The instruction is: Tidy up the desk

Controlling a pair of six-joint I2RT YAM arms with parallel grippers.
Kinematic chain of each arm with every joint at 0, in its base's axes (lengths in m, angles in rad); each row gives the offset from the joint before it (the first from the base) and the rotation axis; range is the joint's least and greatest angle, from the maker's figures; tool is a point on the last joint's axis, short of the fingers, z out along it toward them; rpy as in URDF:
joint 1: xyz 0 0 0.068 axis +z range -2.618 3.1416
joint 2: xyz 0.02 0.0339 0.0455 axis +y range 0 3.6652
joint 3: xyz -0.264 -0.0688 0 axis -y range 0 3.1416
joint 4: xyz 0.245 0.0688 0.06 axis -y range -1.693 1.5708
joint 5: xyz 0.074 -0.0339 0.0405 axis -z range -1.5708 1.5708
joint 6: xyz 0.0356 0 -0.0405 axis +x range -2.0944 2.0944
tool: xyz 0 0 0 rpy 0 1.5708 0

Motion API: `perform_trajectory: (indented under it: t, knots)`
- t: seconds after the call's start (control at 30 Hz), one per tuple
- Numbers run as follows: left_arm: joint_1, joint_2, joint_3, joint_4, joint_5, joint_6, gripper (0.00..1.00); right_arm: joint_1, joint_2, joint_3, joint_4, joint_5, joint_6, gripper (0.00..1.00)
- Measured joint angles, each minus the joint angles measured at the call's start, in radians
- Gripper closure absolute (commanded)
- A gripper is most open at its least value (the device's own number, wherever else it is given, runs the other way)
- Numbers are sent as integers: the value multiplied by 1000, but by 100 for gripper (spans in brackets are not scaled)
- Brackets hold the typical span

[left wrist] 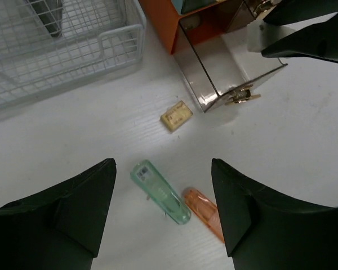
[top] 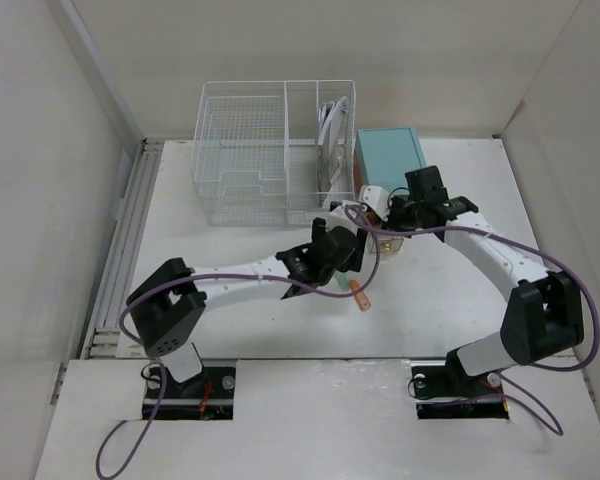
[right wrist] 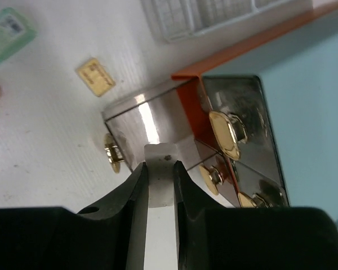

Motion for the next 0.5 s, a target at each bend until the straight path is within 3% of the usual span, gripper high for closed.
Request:
perform_trajectory:
  t: [0.07,0.1,0.23,0.33,0.5]
  knots:
    - [41,64,50,5,33,32,34,-18,17,0,24,19,25,92]
    - [58,85,66,2,49,48,34,-26,32,0,36,28,37,78]
    - [105,141,90,5,106,96,34,-37,84,0,51,48,74,49]
    - [131,159,90,14,156,129,34,-42,102,0,50,38,93,42]
    - [155,166,71,106,253,170,37,-59,101,9,50,-16,115,42]
